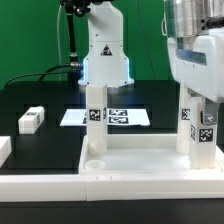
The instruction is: Assemble desk
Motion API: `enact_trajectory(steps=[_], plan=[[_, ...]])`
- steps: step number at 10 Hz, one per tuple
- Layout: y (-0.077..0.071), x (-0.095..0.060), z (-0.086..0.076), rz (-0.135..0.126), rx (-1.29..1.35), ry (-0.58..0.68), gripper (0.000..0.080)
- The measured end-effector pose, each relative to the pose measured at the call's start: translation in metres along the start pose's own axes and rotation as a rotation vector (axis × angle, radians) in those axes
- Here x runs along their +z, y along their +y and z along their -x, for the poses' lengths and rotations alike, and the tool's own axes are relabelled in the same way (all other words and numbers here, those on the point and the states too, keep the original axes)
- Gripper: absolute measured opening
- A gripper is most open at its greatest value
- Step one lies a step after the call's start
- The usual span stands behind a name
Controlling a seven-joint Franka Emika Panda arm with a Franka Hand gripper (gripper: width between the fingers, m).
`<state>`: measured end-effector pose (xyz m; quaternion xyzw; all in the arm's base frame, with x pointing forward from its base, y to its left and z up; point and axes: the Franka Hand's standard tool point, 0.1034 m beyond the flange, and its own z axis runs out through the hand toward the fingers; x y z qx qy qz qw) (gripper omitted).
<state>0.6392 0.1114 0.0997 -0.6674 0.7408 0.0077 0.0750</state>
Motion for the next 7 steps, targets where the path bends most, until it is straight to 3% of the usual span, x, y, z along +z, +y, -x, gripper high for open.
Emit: enact_trajectory(steps=[7], plan=[[-0.0007,0.0003,0.0022,-0.012,0.316,-0.014,0.0291]])
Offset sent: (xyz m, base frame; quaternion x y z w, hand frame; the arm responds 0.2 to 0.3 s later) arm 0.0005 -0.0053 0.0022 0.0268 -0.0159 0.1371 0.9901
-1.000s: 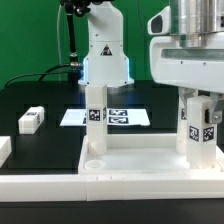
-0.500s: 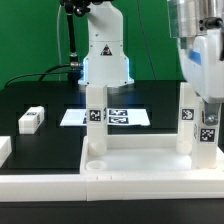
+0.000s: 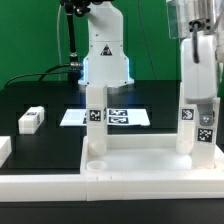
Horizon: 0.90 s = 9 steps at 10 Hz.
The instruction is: Assemble desk
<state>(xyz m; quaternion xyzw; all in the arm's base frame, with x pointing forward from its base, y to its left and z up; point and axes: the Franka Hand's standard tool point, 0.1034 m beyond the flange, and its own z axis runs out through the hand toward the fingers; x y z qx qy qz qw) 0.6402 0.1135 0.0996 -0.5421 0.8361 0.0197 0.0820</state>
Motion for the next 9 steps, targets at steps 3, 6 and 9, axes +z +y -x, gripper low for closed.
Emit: enact_trajectory(steps=[3,6,9], plan=[[0.0067,-0.0004,-0.0011,0.059,-0.333,0.019,0.0511],[0.0025,-0.004,0.0026,0.048,-0.766,-0.002,0.0642],[0.0014,-0.0041,0.0005,0.05,-0.934,0.002,0.0649]])
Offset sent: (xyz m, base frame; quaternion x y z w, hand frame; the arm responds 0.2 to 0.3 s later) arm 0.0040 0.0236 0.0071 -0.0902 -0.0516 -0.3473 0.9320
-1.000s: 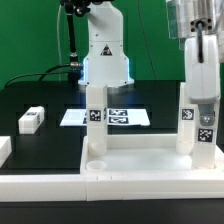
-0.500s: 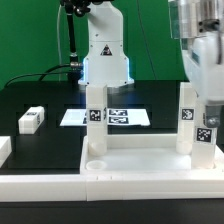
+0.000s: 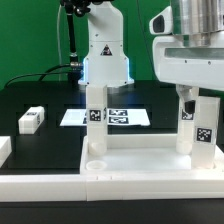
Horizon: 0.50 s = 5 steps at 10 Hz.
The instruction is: Assemble desk
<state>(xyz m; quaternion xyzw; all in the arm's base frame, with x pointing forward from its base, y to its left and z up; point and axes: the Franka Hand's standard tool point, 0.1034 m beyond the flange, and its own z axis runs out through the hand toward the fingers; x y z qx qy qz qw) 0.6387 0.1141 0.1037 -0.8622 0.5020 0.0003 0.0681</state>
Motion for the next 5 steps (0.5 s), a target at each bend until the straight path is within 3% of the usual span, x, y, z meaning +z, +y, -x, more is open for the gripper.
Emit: enact_trajectory(steps=[3,5], plan=[[-0.003,0.001,0.002,0.036,-0.431,0.047,0.0649],[0.0,0.008,0.01,0.018,-0.495,0.073,0.0649]])
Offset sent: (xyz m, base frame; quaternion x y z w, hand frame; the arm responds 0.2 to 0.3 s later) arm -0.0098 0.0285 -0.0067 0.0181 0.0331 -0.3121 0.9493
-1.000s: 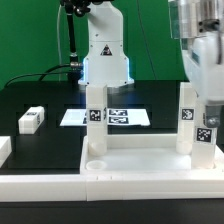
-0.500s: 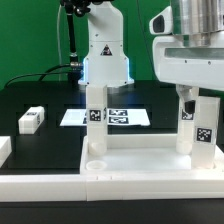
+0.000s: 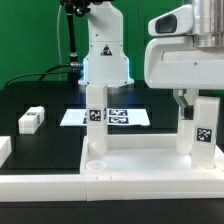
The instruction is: Assemble desk
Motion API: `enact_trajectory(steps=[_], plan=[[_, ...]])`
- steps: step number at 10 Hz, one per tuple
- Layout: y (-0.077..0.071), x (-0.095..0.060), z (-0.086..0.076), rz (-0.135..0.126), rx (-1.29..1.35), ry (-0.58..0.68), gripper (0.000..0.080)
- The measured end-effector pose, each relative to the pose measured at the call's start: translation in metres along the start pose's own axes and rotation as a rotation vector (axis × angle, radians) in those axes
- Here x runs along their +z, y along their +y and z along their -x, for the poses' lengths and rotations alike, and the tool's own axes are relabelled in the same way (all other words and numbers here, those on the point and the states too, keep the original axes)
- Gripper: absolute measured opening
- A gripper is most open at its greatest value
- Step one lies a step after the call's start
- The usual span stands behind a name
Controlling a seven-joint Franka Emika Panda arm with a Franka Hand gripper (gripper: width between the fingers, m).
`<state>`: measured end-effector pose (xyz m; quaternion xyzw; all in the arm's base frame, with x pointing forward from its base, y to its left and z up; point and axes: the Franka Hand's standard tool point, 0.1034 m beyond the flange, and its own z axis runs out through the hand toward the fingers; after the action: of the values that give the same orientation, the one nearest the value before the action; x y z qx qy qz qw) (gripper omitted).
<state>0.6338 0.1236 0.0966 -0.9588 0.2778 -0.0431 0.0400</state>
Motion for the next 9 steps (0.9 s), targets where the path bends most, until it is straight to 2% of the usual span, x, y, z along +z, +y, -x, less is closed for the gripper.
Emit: enact_trajectory(steps=[2,4,7,9], plan=[[0.001,0.0001,-0.0012,0.001,0.027,-0.001,0.0637],[0.0038,0.0013,-0.001,0.006,0.032,-0.004,0.0291],[0.0052,0.0018,-0.0011,0.008,0.258,-0.005,0.0293],[0.0026,0.0013,0.0022,0.03,0.449,-0.035,0.0293]])
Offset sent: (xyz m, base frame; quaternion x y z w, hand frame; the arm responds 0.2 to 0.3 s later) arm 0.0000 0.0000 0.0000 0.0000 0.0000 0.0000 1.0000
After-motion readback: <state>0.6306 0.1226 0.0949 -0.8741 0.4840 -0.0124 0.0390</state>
